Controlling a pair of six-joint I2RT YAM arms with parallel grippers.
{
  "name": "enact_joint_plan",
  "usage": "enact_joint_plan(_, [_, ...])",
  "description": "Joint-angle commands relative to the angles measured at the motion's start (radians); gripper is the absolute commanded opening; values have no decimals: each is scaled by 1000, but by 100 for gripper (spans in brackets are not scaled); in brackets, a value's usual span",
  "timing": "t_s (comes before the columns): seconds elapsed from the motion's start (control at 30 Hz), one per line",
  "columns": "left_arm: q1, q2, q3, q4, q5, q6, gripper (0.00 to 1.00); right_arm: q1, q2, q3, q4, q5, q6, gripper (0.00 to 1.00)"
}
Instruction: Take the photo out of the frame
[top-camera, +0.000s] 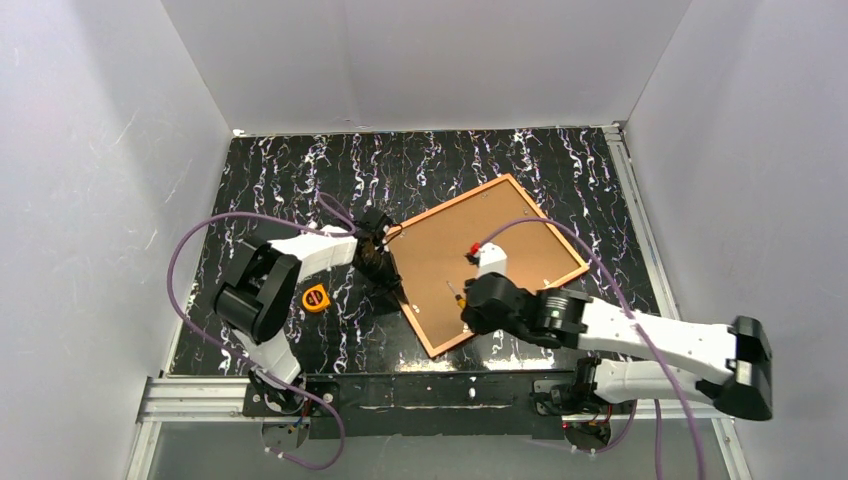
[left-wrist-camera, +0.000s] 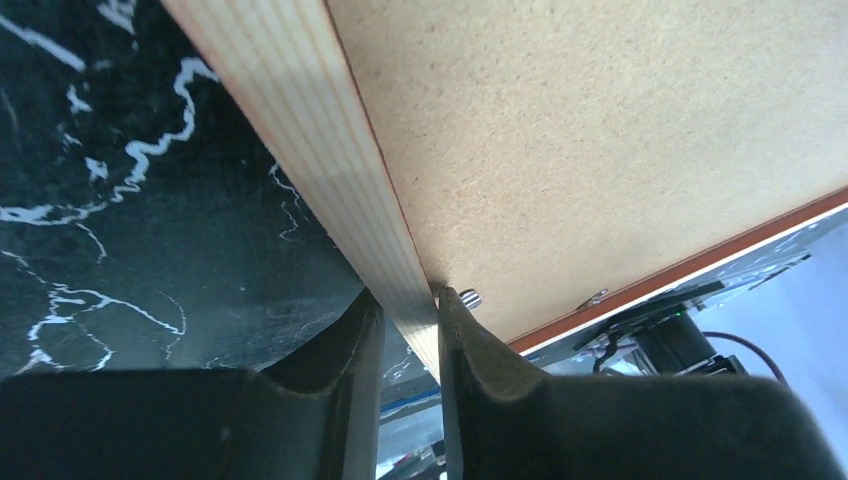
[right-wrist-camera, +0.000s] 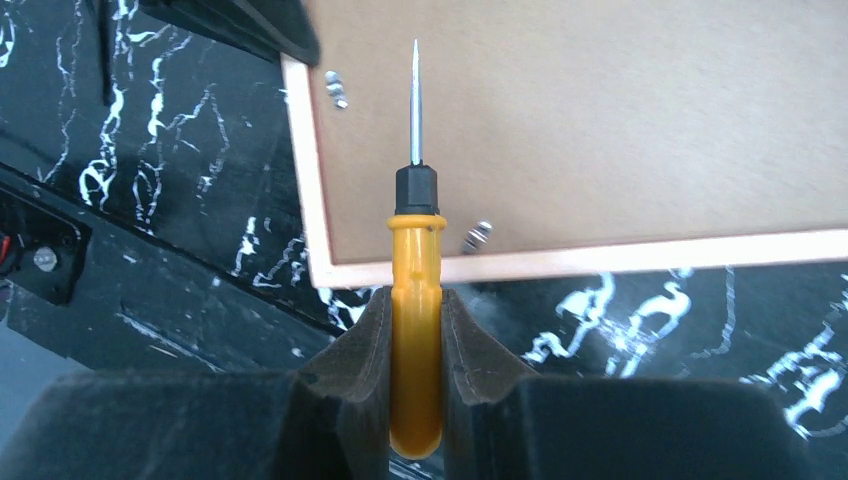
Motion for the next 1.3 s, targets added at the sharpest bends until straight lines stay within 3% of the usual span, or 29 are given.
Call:
enact_joint_plan(0.0, [40,115,70,-318,-156,208,10,-11,-172,-84,-137,68,20,1])
enact_joint_plan(0.07, [59,164,155,-380,-186,284,0,-12,-237,-115,-171,64,36,1])
enact_joint_plan(0.33, [75,298,498,-592,-304,583,0,-12,-313,-142,-257,50,98,1])
enact_joint_plan(0.43, [85,268,531,-604,-284,590,35,-14,-301,-153,-193,7,67,1])
enact_joint_plan(0.57, [86,164,494,-602,-243,540,57,-13,-246,-146,-136,-43,17,1])
enact_joint_plan(0.73, [86,-57,275,-514,-124,355,68,-14,-184,-130,-91,-71,-25,1])
enact_joint_plan(0.9, [81,-306,-81,-294,-21,-16,67,-21,-158,-122,-86,-54,-32,1])
enact_joint_plan(1.0, [41,-451,-220,-244,-80,-214,69,-27,-152,-117,-88,-57,-44,1])
enact_joint_plan(1.1, [-31,-554,-314,-243,-180,-437,78,-29,-159,-117,-89,-46,-50,1])
enact_joint_plan(1.27, [-146,-553,-418,-148,-264,-726,90,-31,-163,-111,-93,-38,-48,1])
